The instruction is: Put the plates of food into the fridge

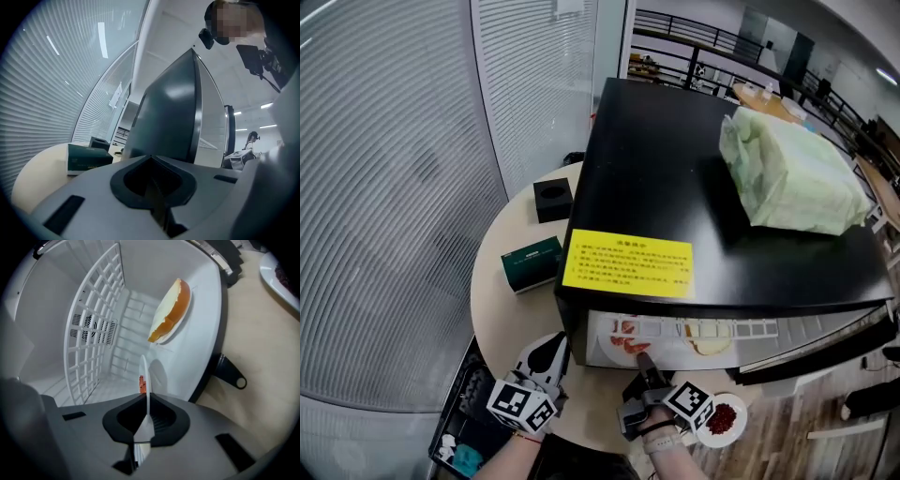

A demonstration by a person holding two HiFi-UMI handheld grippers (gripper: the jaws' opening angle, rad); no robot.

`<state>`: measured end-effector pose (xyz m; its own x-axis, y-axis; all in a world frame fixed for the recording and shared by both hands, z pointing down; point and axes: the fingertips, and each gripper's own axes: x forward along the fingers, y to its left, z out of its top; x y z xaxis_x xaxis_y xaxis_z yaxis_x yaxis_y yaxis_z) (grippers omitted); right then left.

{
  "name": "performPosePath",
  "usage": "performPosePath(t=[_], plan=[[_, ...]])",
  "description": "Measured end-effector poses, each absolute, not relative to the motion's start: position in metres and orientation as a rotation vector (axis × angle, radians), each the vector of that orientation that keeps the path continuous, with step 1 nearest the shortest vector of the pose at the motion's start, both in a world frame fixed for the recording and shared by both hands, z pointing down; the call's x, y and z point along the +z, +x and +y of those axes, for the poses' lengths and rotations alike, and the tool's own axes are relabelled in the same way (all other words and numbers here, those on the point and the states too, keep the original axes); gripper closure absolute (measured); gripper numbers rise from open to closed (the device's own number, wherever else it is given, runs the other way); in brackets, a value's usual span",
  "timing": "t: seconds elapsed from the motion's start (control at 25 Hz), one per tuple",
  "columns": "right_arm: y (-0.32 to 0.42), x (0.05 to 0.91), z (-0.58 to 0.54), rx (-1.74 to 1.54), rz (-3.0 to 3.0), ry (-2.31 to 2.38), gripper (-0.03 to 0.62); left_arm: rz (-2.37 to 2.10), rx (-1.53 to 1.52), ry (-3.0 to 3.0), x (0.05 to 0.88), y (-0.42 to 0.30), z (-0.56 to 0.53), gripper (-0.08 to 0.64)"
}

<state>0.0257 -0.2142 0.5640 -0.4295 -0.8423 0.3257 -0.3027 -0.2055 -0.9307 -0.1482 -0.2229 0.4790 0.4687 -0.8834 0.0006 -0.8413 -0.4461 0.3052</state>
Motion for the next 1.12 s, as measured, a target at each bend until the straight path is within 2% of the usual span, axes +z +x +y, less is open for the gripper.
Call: performPosePath(t=[0.64, 1.12], plan=[[0.029, 0.569, -0.243, -1.703, 1.765, -1.569, 0.573, -1.495, -0.283, 2.458, 0.462, -0.149, -0.255, 0.554], [0.038, 0.576, -0.248, -1.564, 2.055, -2.026, 0.49, -1.497, -0.312, 2.452, 0.453, -0.153, -0.25, 0.554]])
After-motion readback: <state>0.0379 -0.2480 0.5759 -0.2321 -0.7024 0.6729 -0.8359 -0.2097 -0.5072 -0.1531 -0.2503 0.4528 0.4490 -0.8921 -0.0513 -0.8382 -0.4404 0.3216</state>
